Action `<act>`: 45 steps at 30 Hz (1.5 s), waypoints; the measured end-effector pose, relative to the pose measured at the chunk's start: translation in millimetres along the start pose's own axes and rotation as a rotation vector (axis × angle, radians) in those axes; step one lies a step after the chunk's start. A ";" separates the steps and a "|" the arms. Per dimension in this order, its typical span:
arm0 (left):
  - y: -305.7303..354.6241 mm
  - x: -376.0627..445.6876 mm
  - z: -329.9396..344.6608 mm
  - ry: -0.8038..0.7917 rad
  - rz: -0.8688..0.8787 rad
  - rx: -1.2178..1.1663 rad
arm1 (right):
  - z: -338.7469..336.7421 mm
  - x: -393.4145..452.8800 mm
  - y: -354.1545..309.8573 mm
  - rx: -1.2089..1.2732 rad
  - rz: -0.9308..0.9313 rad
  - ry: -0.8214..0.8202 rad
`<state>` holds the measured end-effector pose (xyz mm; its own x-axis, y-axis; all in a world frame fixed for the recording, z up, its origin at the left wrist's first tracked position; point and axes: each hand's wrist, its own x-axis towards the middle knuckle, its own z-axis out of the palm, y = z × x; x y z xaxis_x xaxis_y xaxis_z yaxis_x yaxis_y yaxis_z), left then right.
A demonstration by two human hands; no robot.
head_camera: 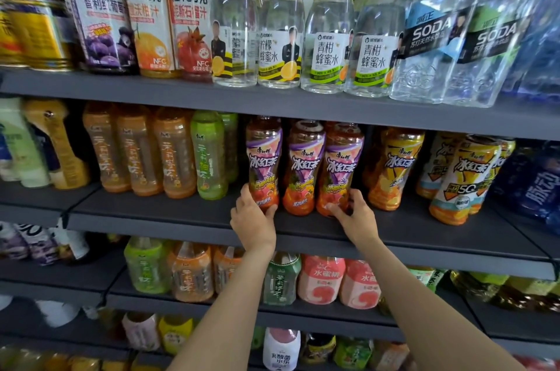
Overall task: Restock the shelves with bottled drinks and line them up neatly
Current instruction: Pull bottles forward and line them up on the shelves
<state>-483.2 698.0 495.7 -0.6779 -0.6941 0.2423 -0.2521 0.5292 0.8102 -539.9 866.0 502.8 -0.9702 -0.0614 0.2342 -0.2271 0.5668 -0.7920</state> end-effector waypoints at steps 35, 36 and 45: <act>151.7 -75.5 163.4 -0.233 0.299 -0.235 | -130.4 31.5 115.2 -0.101 -0.136 0.000; 154.0 -73.6 170.6 -0.225 0.261 -0.222 | -132.1 32.9 119.5 -0.101 -0.148 -0.024; 152.8 -78.9 167.8 -0.169 0.181 -0.097 | -124.7 41.6 124.8 -0.130 -0.245 -0.072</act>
<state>-584.1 915.5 510.8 -0.8140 -0.4964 0.3018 -0.0546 0.5826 0.8110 -598.1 1036.6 484.0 -0.8924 -0.2652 0.3651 -0.4472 0.6283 -0.6366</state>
